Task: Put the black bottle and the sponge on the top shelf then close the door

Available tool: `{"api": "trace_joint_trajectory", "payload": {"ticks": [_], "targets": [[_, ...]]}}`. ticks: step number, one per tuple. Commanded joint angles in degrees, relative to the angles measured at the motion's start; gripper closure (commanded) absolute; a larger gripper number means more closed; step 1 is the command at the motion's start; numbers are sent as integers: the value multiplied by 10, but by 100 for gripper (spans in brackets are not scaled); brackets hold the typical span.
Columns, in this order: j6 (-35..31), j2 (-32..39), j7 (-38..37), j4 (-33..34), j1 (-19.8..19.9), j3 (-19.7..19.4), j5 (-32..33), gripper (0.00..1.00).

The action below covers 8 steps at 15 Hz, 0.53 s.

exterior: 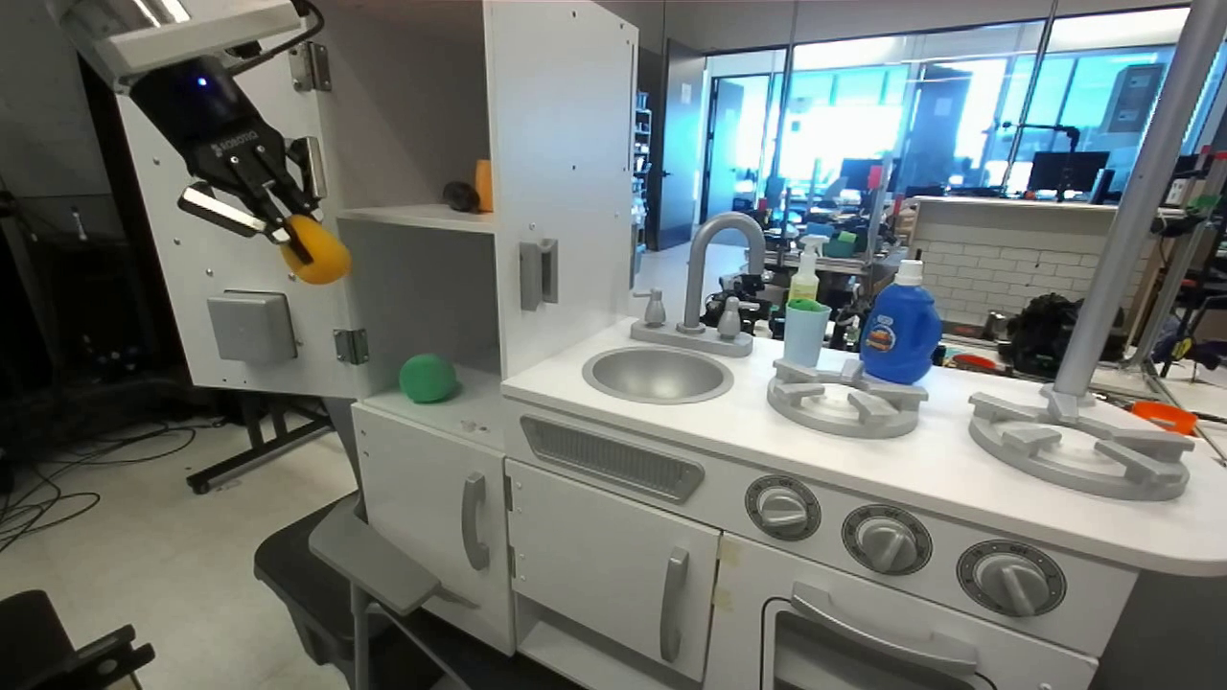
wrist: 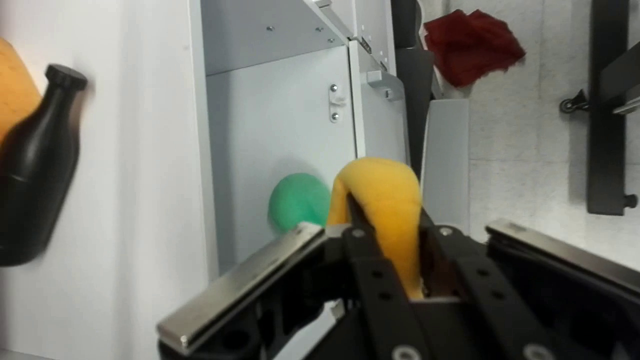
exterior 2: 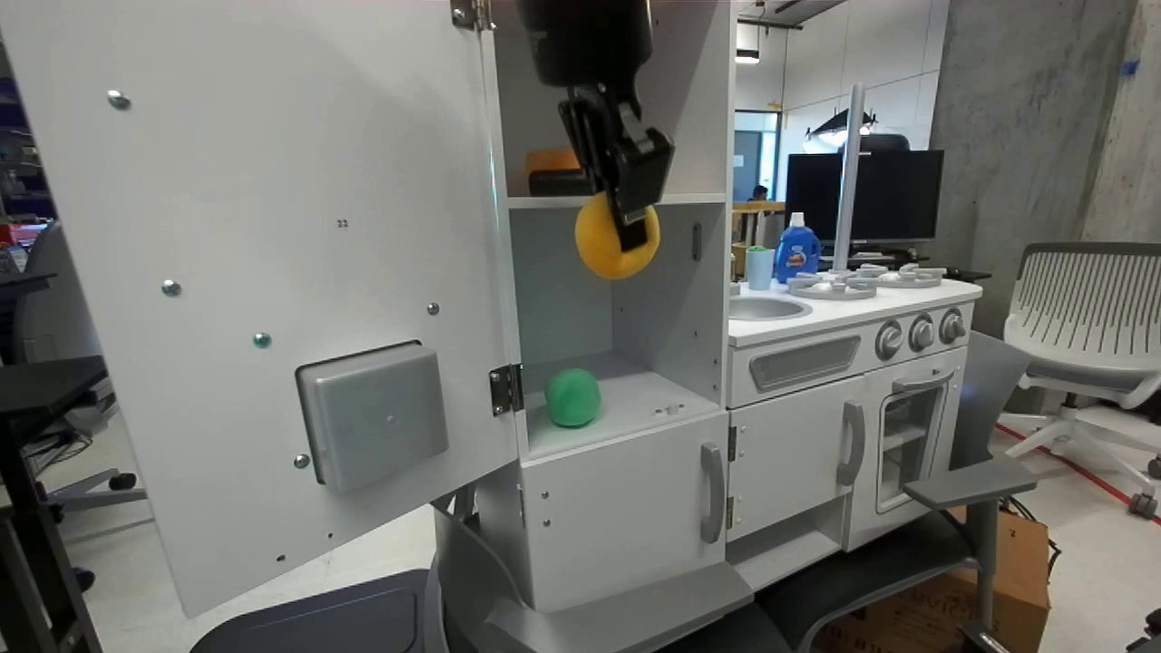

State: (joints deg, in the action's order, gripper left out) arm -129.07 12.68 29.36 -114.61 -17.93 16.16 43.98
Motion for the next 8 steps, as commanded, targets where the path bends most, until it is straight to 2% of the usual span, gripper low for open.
{"api": "trace_joint_trajectory", "payload": {"ticks": [1,8], "targets": [[-41,-13,-109,-4,5,-20,52,95],[-86,-10,-316,11,17,-53,166,95]]}}
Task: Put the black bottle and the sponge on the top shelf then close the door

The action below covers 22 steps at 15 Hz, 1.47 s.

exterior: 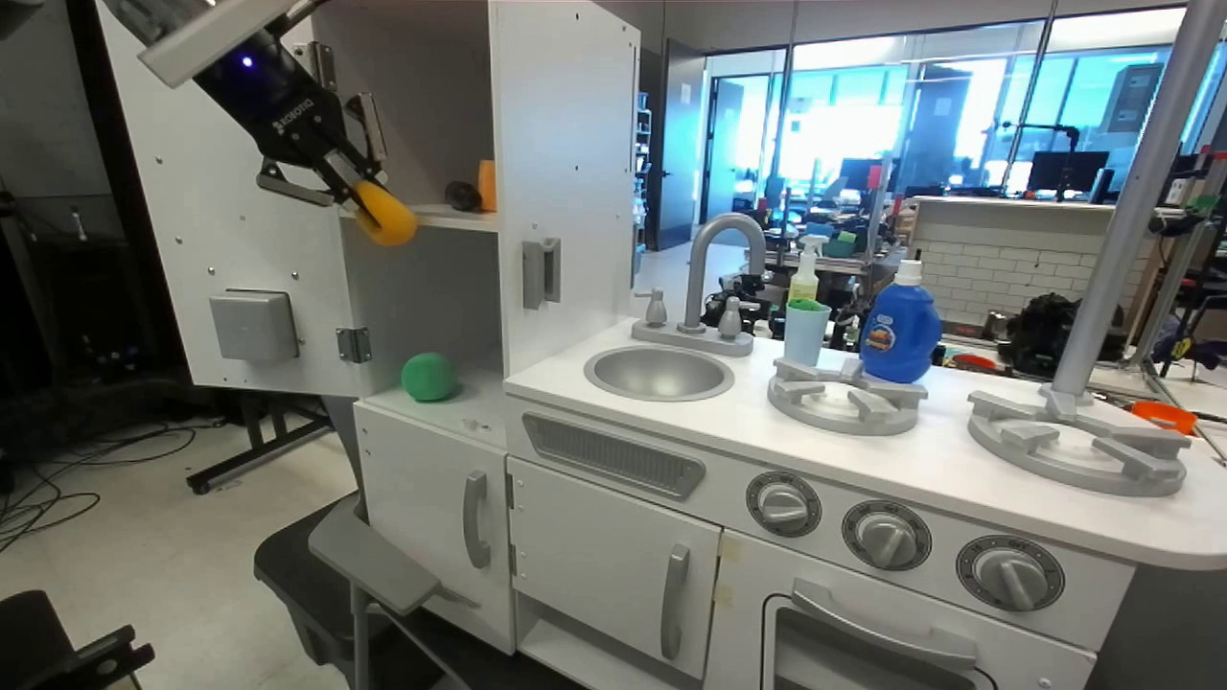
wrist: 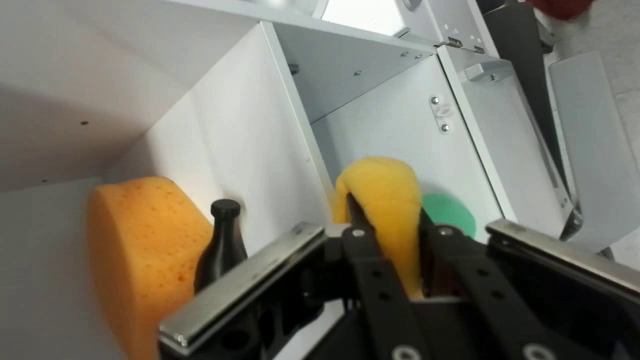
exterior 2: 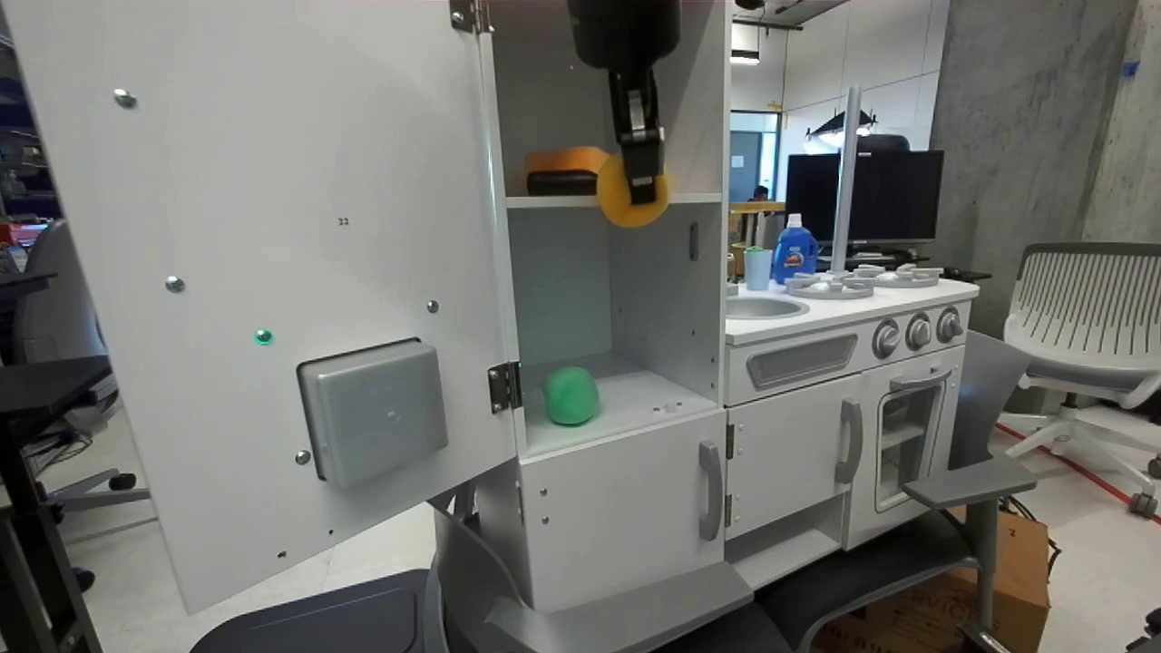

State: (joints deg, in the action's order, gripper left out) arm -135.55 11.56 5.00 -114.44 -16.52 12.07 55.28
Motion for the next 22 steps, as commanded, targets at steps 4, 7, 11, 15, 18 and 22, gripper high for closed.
{"api": "trace_joint_trajectory", "payload": {"ticks": [4,7,11,15,18,22], "targets": [[-19,-21,-92,3,10,-6,46,95],[-29,-40,-89,-1,16,-6,42,95],[-64,-24,-132,30,27,-13,67,95],[-68,29,-182,86,26,-23,105,95],[-66,61,-200,119,24,-28,119,95],[-69,73,-207,129,22,-28,118,49]]}}
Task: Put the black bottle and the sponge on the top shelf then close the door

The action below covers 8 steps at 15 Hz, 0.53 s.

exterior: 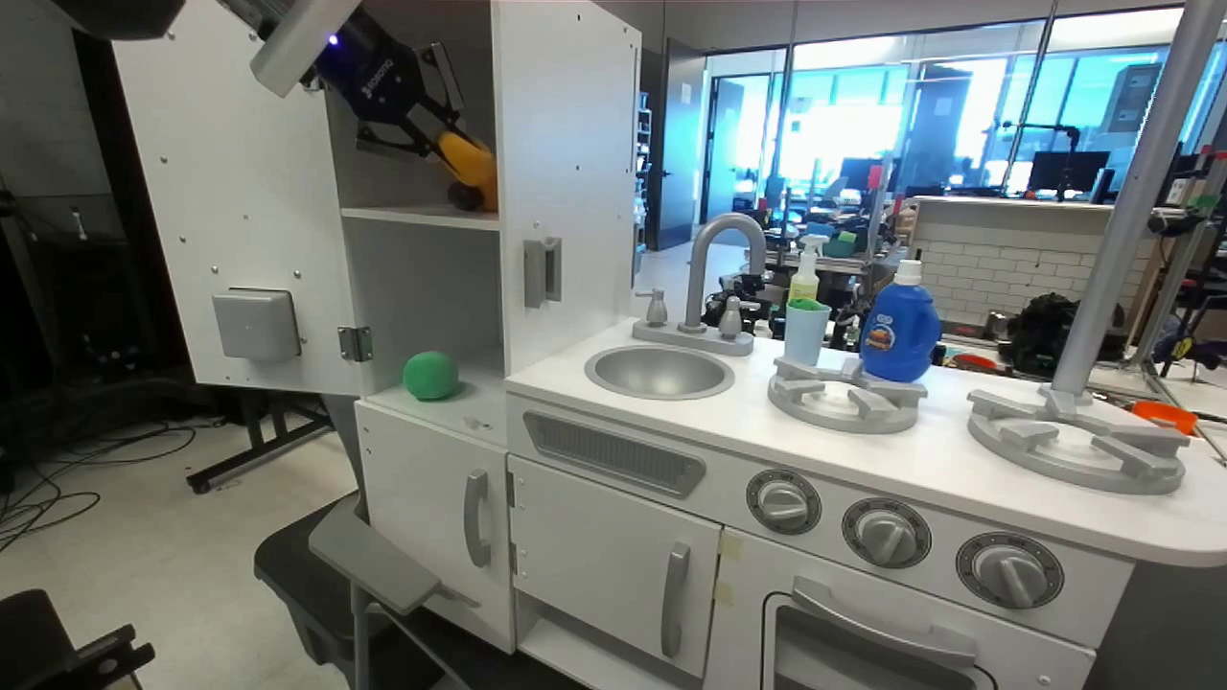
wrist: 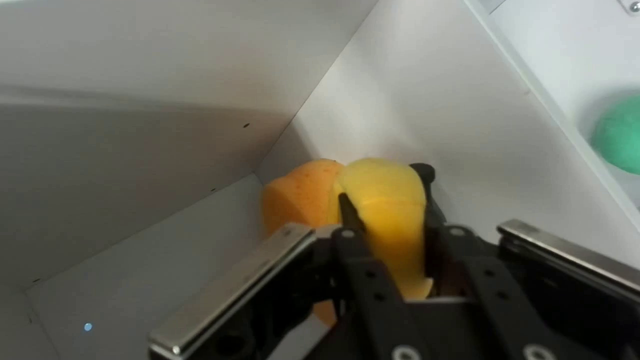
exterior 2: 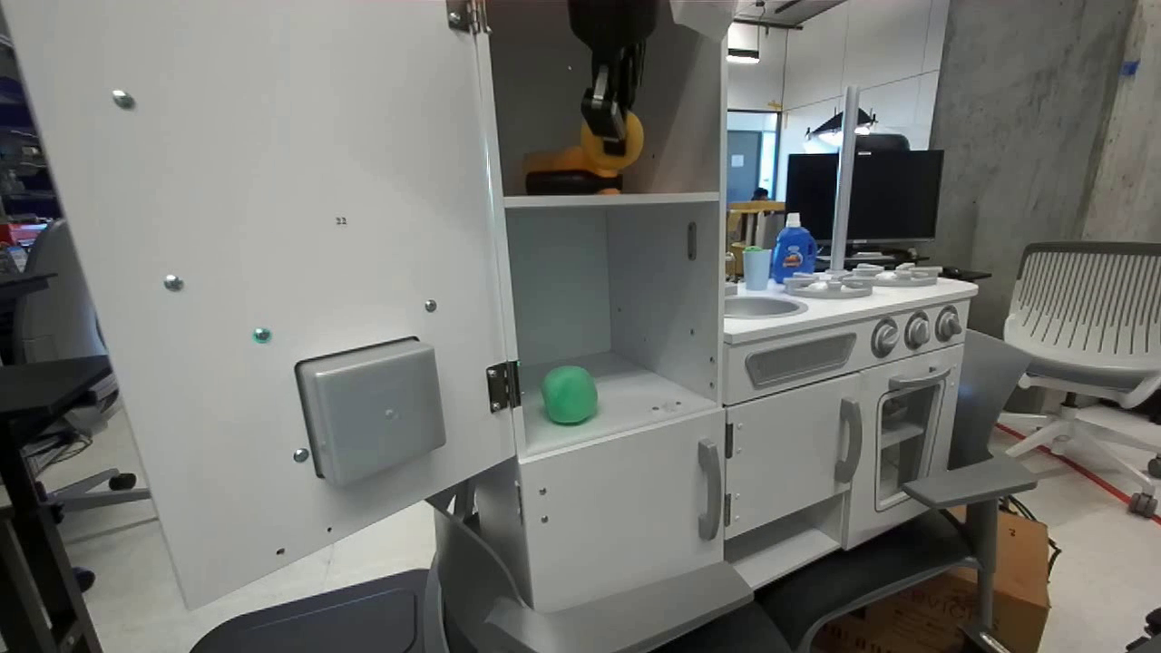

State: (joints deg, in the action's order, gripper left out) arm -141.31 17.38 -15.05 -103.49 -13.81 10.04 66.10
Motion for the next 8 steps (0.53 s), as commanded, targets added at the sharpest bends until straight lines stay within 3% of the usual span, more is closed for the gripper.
{"api": "trace_joint_trajectory", "payload": {"ticks": [1,6,8], "targets": [[-13,15,3,20,-3,-6,3,41],[-20,4,34,6,2,-1,-15,5],[-23,-3,65,-3,8,3,-34,0]]}}
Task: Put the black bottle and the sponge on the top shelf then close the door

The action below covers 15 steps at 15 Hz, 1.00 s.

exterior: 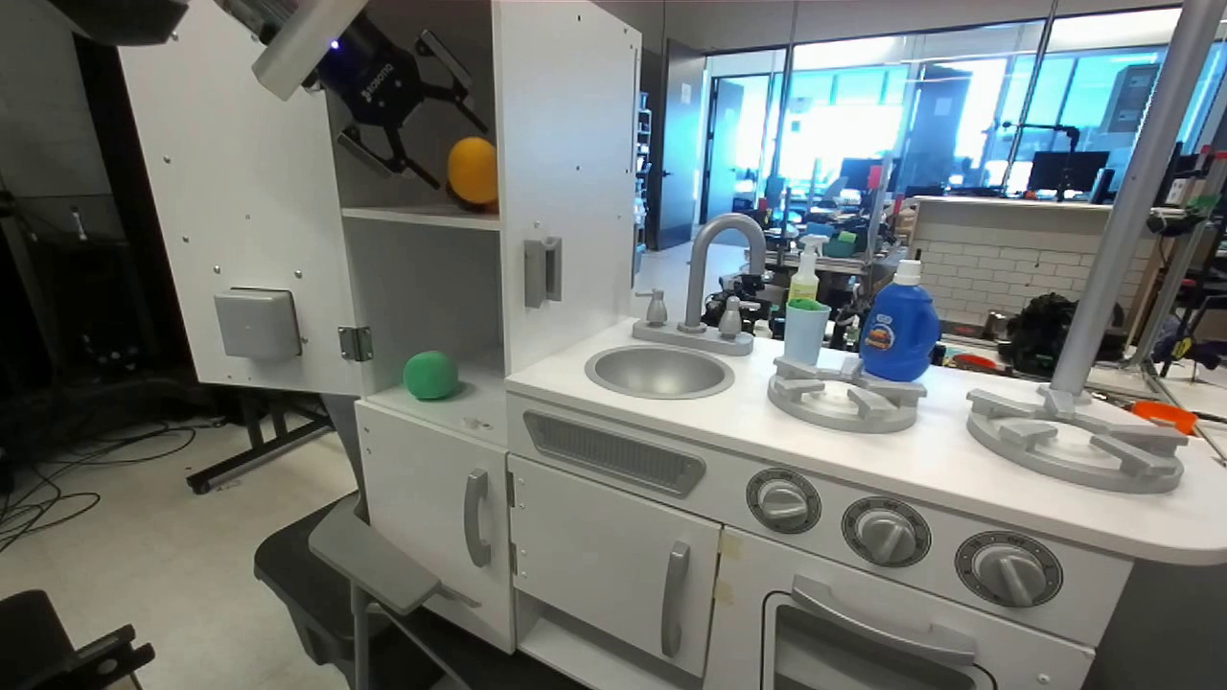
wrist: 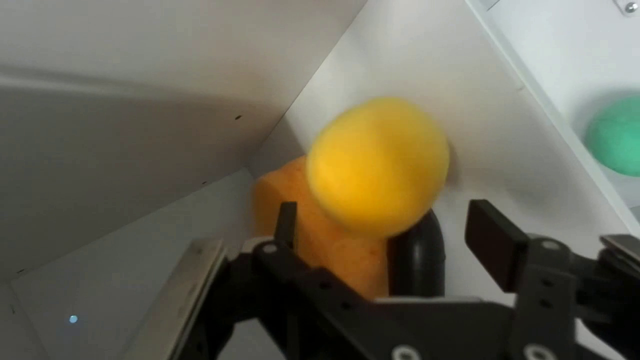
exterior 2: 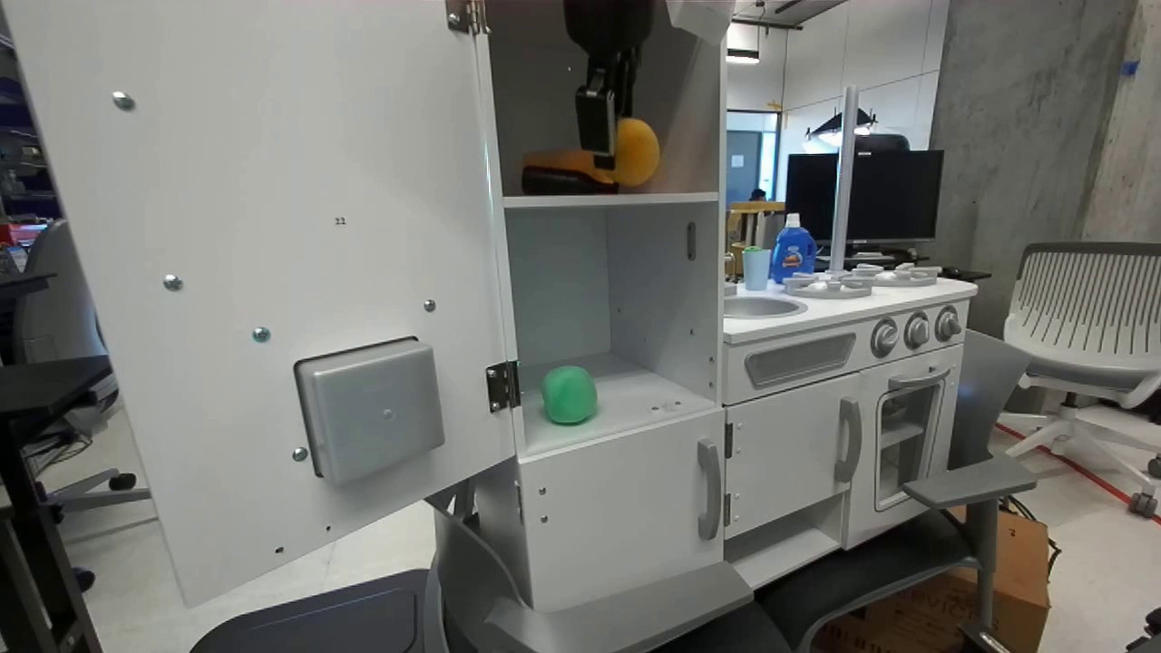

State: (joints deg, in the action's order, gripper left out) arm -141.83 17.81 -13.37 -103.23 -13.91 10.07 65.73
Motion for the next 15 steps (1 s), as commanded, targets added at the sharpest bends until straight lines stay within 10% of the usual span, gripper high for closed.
{"api": "trace_joint_trajectory", "payload": {"ticks": [1,10,15], "targets": [[-21,-14,62,-13,11,4,-40,0],[-57,-59,287,-55,31,26,-232,0],[14,-88,510,-70,133,173,-407,0]]}}
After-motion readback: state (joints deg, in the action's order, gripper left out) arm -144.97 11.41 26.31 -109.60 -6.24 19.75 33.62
